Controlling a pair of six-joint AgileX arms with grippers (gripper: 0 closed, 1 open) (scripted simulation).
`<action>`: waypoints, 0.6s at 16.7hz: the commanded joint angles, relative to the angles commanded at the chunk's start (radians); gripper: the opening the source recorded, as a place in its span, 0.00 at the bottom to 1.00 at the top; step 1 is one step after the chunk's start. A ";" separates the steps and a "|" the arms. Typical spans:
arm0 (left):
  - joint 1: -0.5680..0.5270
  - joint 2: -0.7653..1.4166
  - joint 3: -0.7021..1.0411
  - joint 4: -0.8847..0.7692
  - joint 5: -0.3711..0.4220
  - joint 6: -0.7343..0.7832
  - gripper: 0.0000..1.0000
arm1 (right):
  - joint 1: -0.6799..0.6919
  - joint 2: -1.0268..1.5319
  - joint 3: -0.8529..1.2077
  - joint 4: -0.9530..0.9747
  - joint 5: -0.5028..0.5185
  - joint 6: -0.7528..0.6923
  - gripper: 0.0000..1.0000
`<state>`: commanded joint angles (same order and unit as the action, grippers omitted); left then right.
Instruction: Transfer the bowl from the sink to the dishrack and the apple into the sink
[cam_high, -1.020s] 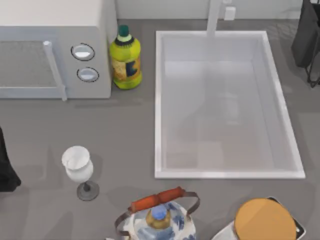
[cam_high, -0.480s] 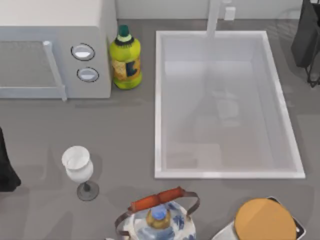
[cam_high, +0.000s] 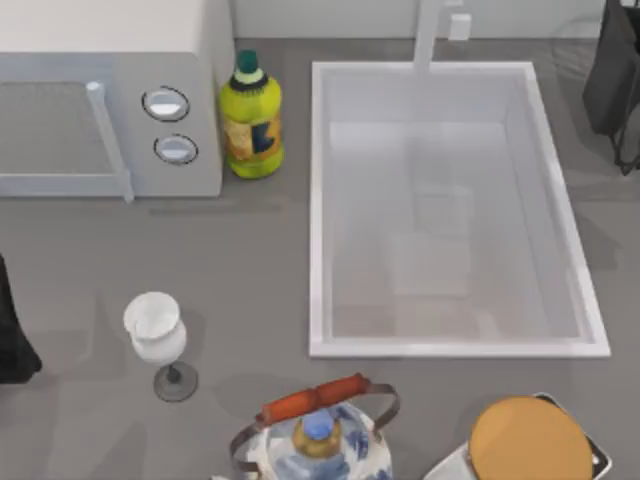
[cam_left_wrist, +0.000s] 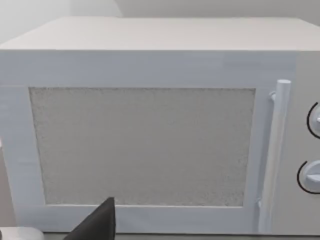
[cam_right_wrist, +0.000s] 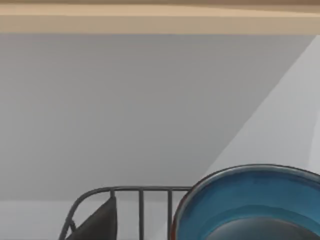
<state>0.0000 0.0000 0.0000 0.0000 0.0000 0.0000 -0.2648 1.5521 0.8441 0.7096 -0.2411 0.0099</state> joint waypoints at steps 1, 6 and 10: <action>0.000 0.000 0.000 0.000 0.000 0.000 1.00 | 0.005 -0.029 -0.016 -0.014 0.004 0.000 1.00; 0.000 0.000 0.000 0.000 0.000 0.000 1.00 | 0.029 -0.172 -0.098 -0.083 0.028 0.000 1.00; 0.000 0.000 0.000 0.000 0.000 0.000 1.00 | 0.049 -0.288 -0.162 -0.137 0.046 0.001 1.00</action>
<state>0.0000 0.0000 0.0000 0.0000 0.0000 0.0000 -0.2162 1.2640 0.6818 0.5725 -0.1947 0.0105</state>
